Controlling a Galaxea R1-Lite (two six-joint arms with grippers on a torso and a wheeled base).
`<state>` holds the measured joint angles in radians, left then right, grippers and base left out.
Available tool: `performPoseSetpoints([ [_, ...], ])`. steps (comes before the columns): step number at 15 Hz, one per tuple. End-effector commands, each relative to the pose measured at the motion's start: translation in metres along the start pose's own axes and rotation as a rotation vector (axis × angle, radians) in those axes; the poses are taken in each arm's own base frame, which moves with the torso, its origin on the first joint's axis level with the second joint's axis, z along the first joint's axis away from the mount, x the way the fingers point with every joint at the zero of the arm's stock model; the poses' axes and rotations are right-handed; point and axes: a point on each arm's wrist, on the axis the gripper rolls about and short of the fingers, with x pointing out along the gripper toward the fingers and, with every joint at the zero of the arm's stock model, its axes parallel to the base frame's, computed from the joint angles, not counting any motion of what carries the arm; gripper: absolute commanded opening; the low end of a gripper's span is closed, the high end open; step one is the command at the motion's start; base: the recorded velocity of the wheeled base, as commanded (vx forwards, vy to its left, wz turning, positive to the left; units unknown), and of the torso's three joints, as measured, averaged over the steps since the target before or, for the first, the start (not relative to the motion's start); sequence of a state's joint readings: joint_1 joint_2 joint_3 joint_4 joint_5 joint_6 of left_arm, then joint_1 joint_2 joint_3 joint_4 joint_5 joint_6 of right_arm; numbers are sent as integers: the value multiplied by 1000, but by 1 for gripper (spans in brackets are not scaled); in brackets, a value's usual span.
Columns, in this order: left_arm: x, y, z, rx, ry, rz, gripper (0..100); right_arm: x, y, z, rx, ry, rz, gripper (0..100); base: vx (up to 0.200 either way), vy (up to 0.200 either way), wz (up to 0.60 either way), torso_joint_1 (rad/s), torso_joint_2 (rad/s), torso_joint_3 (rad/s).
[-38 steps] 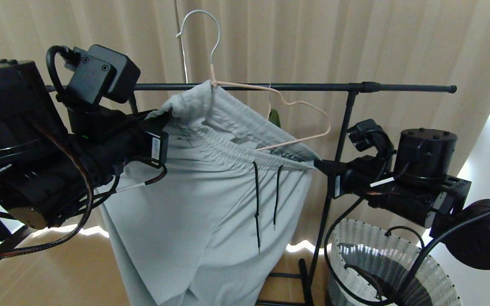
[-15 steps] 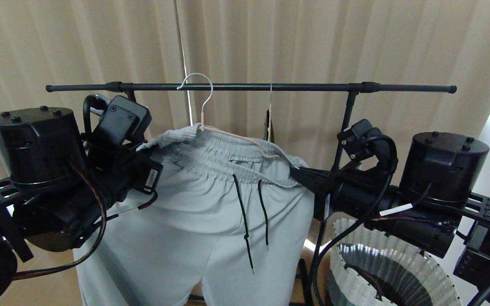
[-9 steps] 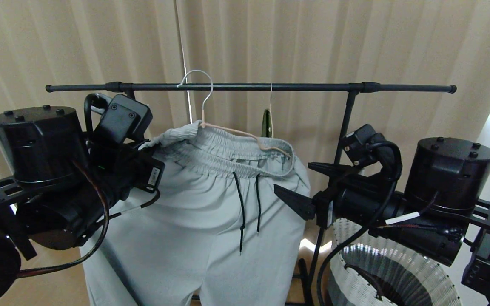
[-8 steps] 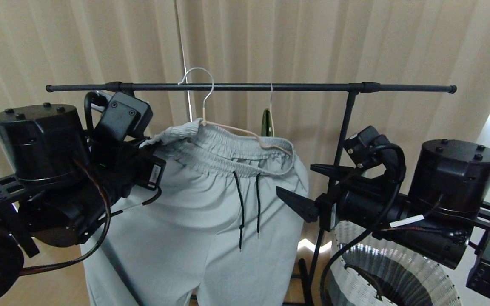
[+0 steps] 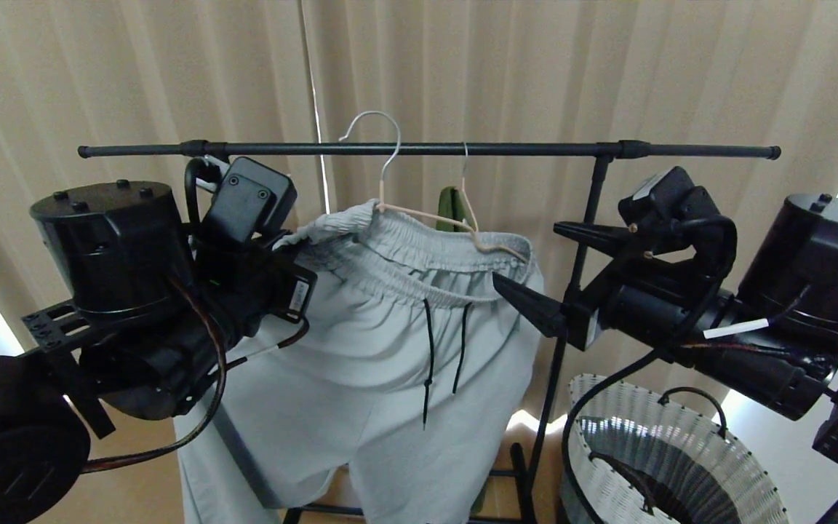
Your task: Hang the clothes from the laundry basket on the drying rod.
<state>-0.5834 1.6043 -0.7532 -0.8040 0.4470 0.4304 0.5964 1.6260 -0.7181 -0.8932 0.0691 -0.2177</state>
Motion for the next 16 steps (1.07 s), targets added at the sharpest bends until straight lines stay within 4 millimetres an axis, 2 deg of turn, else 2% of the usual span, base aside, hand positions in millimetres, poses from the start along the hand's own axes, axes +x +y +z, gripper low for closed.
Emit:
performPoseSetpoints([
  [1,-2,-5,3,4,-28,-51,0,15,-4,2,-29,-11,-10,100,0,0,0,0,0,0],
  [4,-4,-5,5,14,-58,-98,0,39,-14,-1,-69,-14,-43,100,0,0,0,0,0,0],
  [6,-5,-6,4,14,-58,-107,0,48,-19,-5,-70,-5,-57,100,0,0,0,0,0,0],
  [11,-13,-14,8,14,-79,-141,0,55,-19,-9,-76,3,-56,100,0,0,0,0,0,0],
  [12,-13,-14,7,15,-77,-142,0,54,-19,-9,-76,1,-57,0,0,0,0,0,0,0],
  [16,-13,-14,7,15,-76,-141,0,52,-18,-7,-76,-4,-56,0,0,0,0,0,0,0],
])
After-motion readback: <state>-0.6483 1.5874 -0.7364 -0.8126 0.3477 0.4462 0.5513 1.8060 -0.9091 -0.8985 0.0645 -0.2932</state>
